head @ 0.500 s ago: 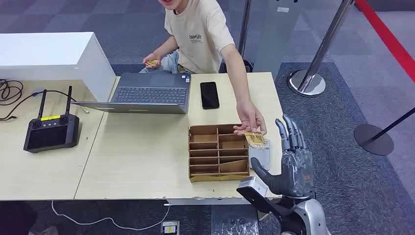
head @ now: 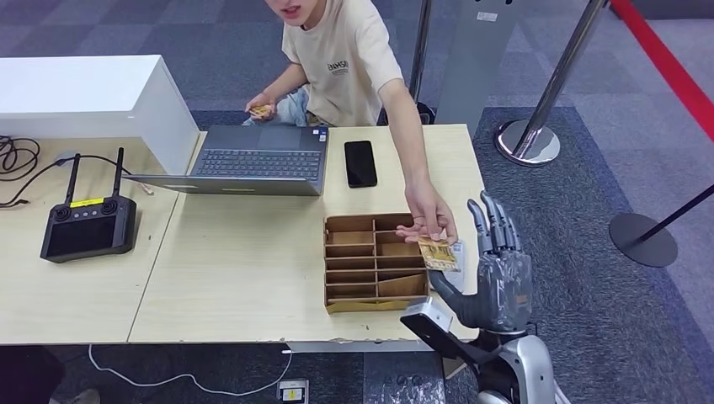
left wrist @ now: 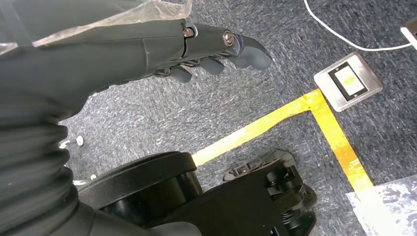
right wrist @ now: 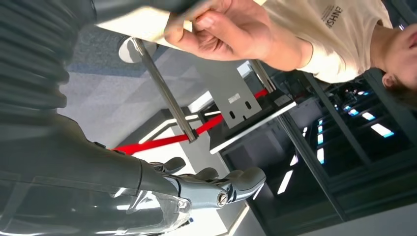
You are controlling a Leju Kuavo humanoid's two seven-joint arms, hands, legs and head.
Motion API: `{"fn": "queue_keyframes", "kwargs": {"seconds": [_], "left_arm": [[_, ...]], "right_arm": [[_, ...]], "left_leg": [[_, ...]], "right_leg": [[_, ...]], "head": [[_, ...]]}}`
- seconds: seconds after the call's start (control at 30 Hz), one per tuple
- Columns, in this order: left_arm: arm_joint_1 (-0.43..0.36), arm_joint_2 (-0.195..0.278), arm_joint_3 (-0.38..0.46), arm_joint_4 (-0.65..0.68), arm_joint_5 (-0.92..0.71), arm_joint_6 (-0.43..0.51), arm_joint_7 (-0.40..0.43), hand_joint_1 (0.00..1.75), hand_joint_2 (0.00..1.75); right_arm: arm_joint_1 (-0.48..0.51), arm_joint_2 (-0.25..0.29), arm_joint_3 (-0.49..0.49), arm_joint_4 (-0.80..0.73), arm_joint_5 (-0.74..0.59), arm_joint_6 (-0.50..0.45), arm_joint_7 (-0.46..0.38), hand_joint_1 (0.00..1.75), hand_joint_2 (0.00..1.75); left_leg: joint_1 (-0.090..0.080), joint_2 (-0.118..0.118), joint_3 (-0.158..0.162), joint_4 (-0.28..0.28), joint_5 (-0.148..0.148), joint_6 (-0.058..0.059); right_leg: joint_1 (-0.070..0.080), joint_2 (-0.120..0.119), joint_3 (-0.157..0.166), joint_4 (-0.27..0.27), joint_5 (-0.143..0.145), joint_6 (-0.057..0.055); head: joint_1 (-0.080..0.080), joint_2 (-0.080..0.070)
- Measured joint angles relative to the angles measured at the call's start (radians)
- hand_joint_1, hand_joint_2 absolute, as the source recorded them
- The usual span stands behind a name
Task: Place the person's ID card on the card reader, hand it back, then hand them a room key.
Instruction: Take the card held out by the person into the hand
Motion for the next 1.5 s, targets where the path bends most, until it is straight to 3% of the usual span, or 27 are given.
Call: {"fn": "queue_keyframes", "kwargs": {"seconds": [1.07, 1.5], "left_arm": [[0.0, 0.0, 0.0, -0.002, 0.0, 0.003, 0.0, 0.0, 1.75], [0.003, 0.0, 0.0, -0.002, -0.023, -0.024, 0.022, 0.0, 1.75]], "right_arm": [[-0.012, -0.021, 0.037, 0.047, -0.058, -0.004, -0.011, 1.75, 1.75], [-0.015, -0.057, -0.123, 0.023, -0.499, -0.014, -0.22, 1.75, 1.75]], "left_leg": [[0.0, 0.0, 0.0, 0.0, 0.0, 0.0], [0.0, 0.0, 0.001, 0.0, 0.0, 0.0]], "right_leg": [[0.0, 0.0, 0.0, 0.0, 0.0, 0.0], [0.0, 0.0, 0.0, 0.0, 0.0, 0.0]], "head": [[0.0, 0.0], [0.0, 0.0]]}}
